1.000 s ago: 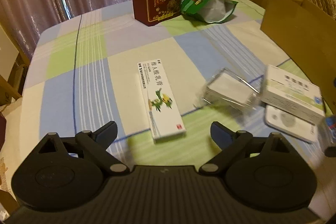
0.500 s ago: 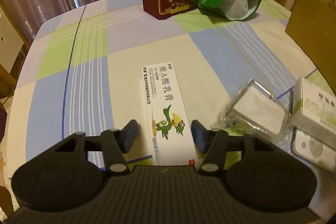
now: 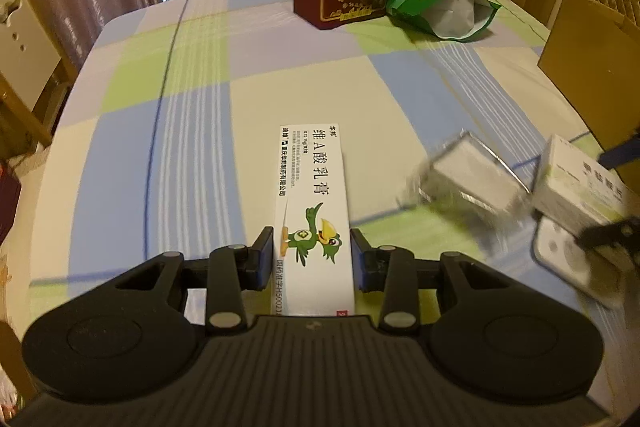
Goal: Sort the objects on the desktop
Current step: 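Close the left tool on the white ointment box while the right tool closes on the white tablet box, then carry the ointment box over the cardboard box while the right tool carries the tablet box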
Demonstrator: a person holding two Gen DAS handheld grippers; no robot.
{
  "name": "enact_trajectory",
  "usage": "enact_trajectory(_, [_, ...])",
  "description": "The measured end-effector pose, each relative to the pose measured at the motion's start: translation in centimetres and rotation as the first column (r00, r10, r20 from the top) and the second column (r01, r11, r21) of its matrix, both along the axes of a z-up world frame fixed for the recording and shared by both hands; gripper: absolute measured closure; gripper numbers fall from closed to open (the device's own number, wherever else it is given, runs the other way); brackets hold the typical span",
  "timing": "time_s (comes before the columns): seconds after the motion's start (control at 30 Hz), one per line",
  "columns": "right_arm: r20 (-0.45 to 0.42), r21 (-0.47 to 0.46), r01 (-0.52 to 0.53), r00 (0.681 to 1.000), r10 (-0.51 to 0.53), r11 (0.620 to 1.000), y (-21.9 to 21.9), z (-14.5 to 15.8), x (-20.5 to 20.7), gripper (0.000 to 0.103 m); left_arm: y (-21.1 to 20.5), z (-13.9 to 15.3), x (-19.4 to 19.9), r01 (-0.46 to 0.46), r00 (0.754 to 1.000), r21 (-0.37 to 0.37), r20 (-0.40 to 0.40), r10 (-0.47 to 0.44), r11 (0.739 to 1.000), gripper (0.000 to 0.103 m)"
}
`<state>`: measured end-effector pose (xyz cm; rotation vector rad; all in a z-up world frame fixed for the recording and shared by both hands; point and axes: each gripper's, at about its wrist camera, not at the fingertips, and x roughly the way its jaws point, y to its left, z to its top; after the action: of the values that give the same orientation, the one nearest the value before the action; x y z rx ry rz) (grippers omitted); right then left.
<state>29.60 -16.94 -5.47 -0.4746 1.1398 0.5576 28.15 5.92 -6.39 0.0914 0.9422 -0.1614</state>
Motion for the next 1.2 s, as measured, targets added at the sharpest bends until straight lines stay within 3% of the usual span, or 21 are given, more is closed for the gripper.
enact_trajectory(0.1, [-0.017, 0.015, 0.015, 1.000, -0.014, 1.000, -0.2, 0.0, 0.2, 0.022, 0.3, 0.3, -1.7, -0.007, 1.000, -0.010, -0.009, 0.007, 1.000, 0.070])
enact_trajectory(0.13, [-0.021, 0.016, 0.021, 1.000, -0.021, 1.000, -0.3, 0.0, 0.2, 0.029, 0.3, 0.3, -2.3, -0.003, 1.000, -0.011, -0.012, 0.003, 1.000, 0.070])
enact_trajectory(0.2, [-0.028, 0.023, 0.037, 0.999, -0.036, 0.999, -0.3, 0.2, 0.3, 0.032, 0.1, 0.3, -3.4, 0.013, 1.000, -0.013, -0.019, -0.013, 1.000, 0.070])
enact_trajectory(0.8, [-0.026, 0.057, 0.019, 1.000, -0.018, 0.998, 1.5, 1.8, -6.2, 0.032, -1.8, -0.6, -8.4, 0.070, 0.996, 0.017, -0.062, -0.069, 0.997, 0.070])
enact_trajectory(0.93, [-0.024, 0.053, 0.025, 0.999, -0.024, 0.998, 1.6, 1.8, -6.9, 0.032, -1.9, -0.8, -8.2, 0.088, 0.994, 0.031, -0.059, -0.086, 0.996, 0.056])
enact_trajectory(1.17, [-0.020, 0.049, 0.043, 0.999, -0.042, 0.998, 1.6, 1.8, -7.9, 0.032, -2.2, -0.9, -7.5, 0.124, 0.991, 0.029, -0.058, -0.122, 0.992, 0.056])
enact_trajectory(1.2, [-0.018, 0.053, 0.047, 0.999, -0.046, 0.998, 1.7, 1.9, -7.9, 0.032, -2.3, -0.9, -7.4, 0.129, 0.990, 0.028, -0.059, -0.127, 0.991, 0.063])
